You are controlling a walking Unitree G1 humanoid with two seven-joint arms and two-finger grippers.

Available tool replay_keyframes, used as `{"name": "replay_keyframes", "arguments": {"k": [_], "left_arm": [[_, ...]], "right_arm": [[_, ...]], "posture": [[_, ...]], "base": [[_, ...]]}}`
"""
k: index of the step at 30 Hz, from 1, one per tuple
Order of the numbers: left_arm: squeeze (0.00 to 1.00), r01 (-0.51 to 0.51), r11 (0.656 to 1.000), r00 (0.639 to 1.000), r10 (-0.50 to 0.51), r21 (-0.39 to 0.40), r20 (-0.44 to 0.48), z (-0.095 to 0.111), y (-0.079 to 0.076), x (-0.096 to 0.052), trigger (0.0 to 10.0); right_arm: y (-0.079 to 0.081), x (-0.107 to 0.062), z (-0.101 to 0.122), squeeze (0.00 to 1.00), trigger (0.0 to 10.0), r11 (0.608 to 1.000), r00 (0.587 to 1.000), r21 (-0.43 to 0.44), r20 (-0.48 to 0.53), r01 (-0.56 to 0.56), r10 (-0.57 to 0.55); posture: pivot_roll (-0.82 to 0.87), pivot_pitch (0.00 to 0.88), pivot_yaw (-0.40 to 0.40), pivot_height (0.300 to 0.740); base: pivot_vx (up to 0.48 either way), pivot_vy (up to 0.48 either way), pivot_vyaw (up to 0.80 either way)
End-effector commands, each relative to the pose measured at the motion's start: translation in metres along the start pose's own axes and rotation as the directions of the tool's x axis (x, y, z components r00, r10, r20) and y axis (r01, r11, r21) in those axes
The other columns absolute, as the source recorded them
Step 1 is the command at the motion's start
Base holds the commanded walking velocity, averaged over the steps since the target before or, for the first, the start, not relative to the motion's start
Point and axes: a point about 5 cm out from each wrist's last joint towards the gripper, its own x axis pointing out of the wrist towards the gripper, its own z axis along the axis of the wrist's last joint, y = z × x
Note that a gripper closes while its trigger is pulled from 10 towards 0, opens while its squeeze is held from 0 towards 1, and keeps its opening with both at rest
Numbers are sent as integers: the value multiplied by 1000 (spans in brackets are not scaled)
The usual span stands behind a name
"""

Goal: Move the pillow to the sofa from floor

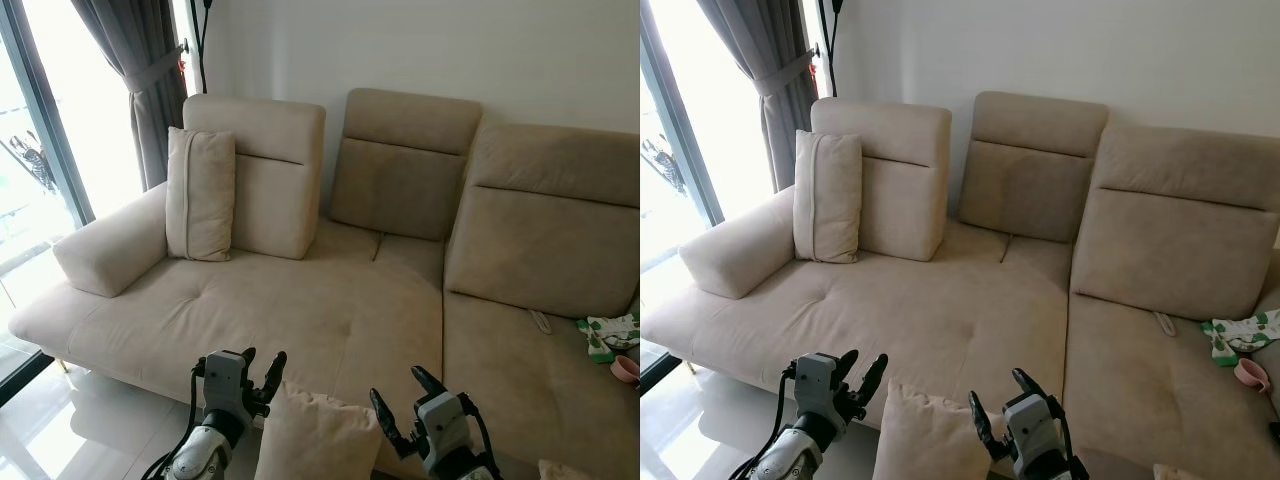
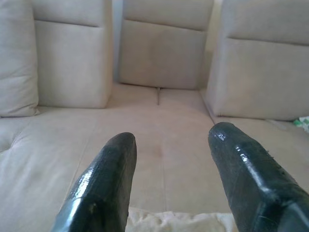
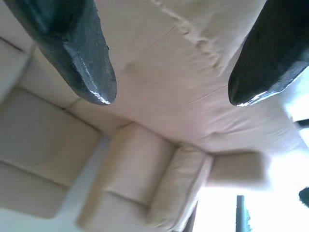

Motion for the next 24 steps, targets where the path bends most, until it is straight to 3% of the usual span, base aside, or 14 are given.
{"name": "replay_keyframes", "arguments": {"k": [1, 9, 17, 24], "left_arm": [[0, -18, 1000, 999, 18, 9, -30, -7, 5, -5, 10000], [0, -16, 1000, 999, 17, 11, -29, -6, 5, -4, 10000], [0, -13, 1000, 1000, 13, 11, -28, -6, 4, -3, 10000], [0, 4, 1000, 1000, -3, 3, -31, -8, 1, -3, 10000]], "right_arm": [[2, 1, -2, 0, 10000, 1000, 1000, 19, -5, 2, -2], [0, 2, -2, 0, 10000, 1000, 1000, 6, -7, 10, -10], [-1, 2, -3, 0, 10000, 1000, 1000, -11, -12, 12, -13], [-8, 2, -5, 0, 10000, 997, 998, 37, -22, 66, -65]], "posture": [[-4, 0, 4, 740], [-5, 0, 8, 740], [-7, 0, 9, 740], [-13, 0, 9, 740]], "base": [[0, 0, 0], [0, 0, 0], [0, 0, 789], [0, 0, 0]]}}
